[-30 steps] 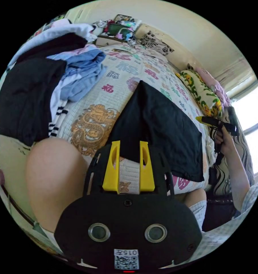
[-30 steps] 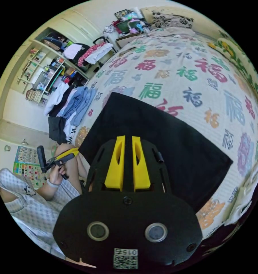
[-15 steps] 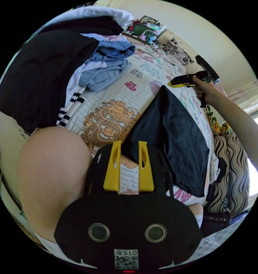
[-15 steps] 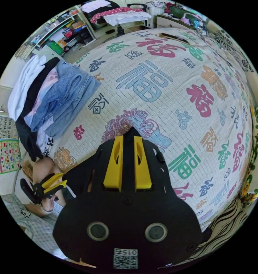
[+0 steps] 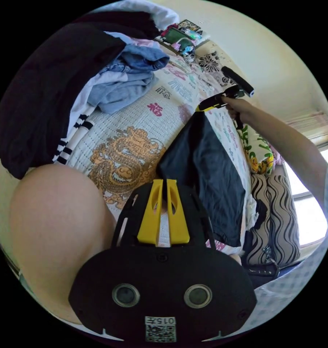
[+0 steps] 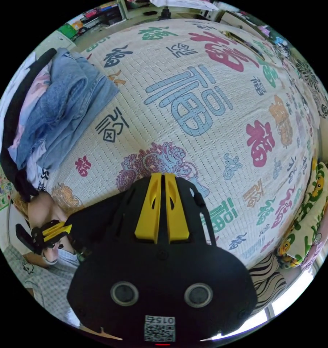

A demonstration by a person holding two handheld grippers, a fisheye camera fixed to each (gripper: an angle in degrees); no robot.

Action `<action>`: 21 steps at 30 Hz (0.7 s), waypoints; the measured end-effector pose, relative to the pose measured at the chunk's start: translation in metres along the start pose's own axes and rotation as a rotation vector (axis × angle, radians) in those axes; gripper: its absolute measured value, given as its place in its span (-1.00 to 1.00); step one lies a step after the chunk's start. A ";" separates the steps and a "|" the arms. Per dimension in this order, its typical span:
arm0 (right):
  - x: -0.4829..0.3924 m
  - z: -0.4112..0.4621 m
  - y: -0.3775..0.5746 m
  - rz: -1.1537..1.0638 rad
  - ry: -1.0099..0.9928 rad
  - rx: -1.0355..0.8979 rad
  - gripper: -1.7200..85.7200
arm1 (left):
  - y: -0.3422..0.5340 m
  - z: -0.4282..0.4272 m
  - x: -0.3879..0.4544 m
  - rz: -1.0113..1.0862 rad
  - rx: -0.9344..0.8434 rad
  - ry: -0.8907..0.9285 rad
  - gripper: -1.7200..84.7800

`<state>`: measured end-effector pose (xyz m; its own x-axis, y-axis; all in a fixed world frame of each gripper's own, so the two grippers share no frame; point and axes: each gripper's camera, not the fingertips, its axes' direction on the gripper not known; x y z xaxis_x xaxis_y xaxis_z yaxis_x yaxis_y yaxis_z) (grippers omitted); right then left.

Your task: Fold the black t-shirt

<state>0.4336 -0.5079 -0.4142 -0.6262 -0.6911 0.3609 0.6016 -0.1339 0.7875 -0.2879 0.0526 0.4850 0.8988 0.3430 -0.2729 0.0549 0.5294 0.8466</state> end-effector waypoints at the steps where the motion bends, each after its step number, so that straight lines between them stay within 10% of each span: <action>1: 0.008 -0.009 0.012 0.005 -0.023 0.036 -0.96 | 0.006 -0.007 0.009 0.009 0.027 0.027 -0.96; 11: 0.157 -0.072 0.258 0.181 -0.492 0.506 -0.96 | 0.113 -0.069 0.256 0.850 0.202 0.172 -0.97; 21: 0.298 0.021 0.533 0.461 -0.635 0.698 -0.96 | 0.237 0.052 0.484 1.281 0.033 0.309 -0.97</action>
<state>0.5573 -0.7700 0.1239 -0.6756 -0.0443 0.7360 0.5549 0.6268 0.5471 0.1828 0.3044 0.5775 0.1864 0.7484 0.6365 -0.7410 -0.3183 0.5912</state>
